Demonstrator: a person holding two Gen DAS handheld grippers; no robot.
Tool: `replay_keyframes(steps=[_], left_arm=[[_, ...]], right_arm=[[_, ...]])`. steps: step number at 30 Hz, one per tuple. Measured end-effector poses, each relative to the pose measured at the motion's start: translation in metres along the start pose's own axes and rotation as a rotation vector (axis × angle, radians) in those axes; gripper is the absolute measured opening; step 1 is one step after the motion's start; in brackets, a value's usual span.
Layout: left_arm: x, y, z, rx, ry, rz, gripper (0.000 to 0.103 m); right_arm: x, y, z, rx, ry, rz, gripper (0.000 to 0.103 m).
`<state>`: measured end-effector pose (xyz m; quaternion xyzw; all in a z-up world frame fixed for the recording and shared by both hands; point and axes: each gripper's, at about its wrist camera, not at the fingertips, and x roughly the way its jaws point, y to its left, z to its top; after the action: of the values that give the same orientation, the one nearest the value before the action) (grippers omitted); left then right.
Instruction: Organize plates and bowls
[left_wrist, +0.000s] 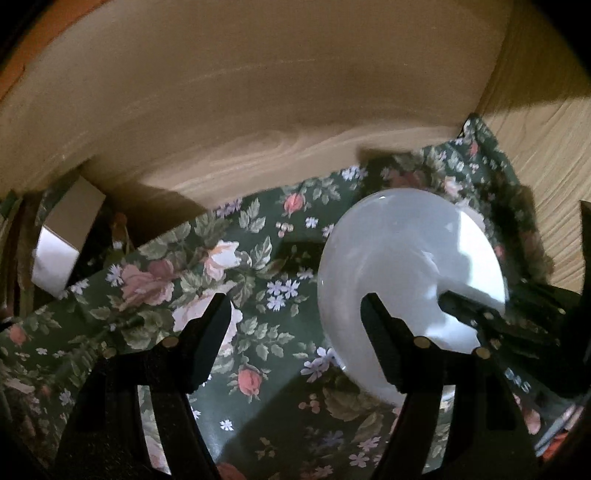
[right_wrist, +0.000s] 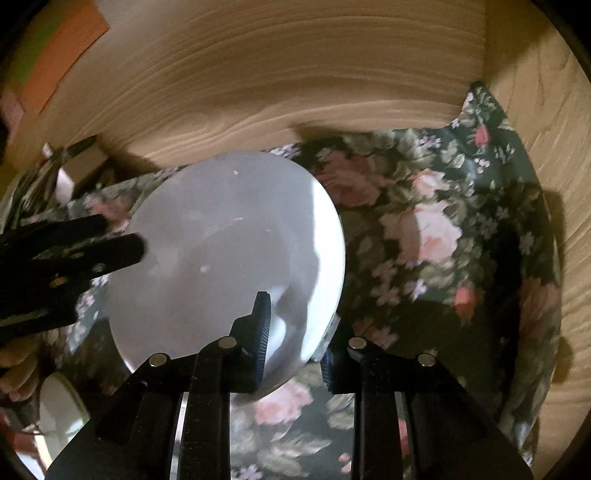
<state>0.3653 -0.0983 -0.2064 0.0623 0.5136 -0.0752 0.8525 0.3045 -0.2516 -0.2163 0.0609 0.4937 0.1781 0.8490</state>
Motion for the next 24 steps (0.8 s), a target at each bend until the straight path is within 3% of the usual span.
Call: replay_keyframes(steps=[7,11,15,16,20,24], left_arm=[[0.013,-0.005,-0.002,0.021,0.034,0.013,0.057],[0.021,-0.009,-0.002,0.024,0.058,0.021,0.050],[0.025,-0.011,-0.001,0.022,0.069,-0.010,0.038],[0.025,-0.013,-0.001,0.025,0.070,-0.011,0.037],[0.028,-0.017,-0.001,0.037,0.069,-0.027,0.028],[0.027,-0.020,-0.002,0.041,0.063,-0.021,0.024]], right_arm=[[-0.007,-0.011,-0.004,0.024,-0.005,0.008,0.024],[-0.007,-0.018,0.002,0.056,-0.016,0.004,0.039],[-0.008,-0.024,0.004,0.072,-0.027,0.010,0.039],[-0.006,-0.023,0.005,0.069,-0.025,0.012,0.038],[0.002,-0.019,0.006,0.072,-0.003,0.041,0.019],[0.003,-0.013,0.005,0.052,-0.020,0.014,0.018]])
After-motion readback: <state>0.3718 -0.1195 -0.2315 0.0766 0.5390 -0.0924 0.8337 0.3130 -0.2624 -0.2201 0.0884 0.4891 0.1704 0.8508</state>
